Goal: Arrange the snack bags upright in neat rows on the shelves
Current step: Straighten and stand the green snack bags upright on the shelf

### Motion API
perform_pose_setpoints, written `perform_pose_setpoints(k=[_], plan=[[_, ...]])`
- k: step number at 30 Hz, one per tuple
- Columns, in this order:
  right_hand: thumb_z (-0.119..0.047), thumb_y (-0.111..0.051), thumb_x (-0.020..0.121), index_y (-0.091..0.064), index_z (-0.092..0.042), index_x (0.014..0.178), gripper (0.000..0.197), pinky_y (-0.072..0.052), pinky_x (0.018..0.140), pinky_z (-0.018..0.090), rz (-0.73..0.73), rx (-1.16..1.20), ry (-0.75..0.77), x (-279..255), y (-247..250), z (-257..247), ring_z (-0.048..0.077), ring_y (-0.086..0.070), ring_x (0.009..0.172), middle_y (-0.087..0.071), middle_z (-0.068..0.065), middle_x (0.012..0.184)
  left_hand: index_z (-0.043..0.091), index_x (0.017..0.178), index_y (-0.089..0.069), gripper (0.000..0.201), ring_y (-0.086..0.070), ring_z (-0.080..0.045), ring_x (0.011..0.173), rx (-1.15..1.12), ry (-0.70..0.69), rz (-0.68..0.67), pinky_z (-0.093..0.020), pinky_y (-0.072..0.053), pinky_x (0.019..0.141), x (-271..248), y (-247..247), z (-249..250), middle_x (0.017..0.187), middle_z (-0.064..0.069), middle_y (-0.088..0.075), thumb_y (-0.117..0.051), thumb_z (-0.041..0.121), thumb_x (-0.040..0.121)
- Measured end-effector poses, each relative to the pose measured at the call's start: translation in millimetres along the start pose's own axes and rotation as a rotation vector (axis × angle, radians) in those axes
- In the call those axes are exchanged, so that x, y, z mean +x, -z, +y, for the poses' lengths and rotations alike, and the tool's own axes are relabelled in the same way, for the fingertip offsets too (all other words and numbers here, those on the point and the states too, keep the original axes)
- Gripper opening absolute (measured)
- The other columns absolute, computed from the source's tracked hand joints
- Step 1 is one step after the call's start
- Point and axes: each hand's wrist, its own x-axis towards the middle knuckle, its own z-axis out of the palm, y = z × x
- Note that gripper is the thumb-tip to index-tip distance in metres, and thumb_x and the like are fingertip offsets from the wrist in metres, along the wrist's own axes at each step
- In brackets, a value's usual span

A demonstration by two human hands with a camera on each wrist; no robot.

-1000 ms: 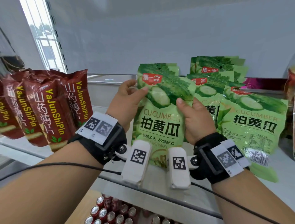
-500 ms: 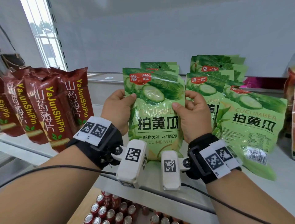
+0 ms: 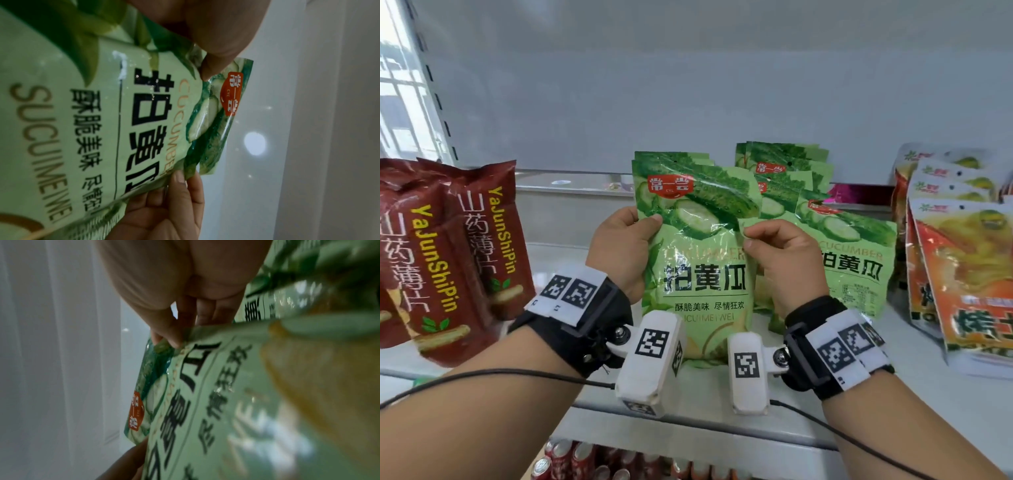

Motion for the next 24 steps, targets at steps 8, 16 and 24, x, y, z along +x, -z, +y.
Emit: perform_pose_setpoints(k=[8,16,24], plan=[[-0.002,-0.056,0.083,-0.058,-0.020,0.093,0.020,-0.047,0.078,0.023,0.298,-0.291,-0.208,-2,103,-17,0.009,-0.058,0.089,-0.061,-0.006,0.097,0.010,0.095,-0.055,0.004,-0.042,-0.026,0.087,0.012,0.055,-0.171,-0.043,-0.035,0.075,-8,-58,-16,0.097,-0.010,-0.051,-0.058,0.010,0.091],[-0.002,-0.061,0.080,-0.062,-0.006,0.080,0.004,-0.039,0.054,0.026,0.344,-0.332,-0.596,-7,153,7,0.024,-0.062,0.076,-0.066,0.010,0.087,0.017,0.073,-0.048,0.022,-0.037,-0.023,0.071,0.092,0.097,-0.175,-0.036,-0.031,0.065,-19,-89,-31,0.080,-0.011,-0.046,-0.059,0.015,0.092],[-0.003,-0.048,0.093,-0.061,-0.005,0.097,0.014,-0.056,0.064,0.029,0.456,-0.097,-0.497,-39,147,-30,0.022,-0.064,0.077,-0.068,0.014,0.098,0.013,0.075,-0.052,0.017,-0.042,-0.023,0.084,0.030,0.161,-0.277,-0.041,-0.034,0.072,-19,-92,-32,0.093,-0.007,-0.051,-0.060,0.016,0.090]])
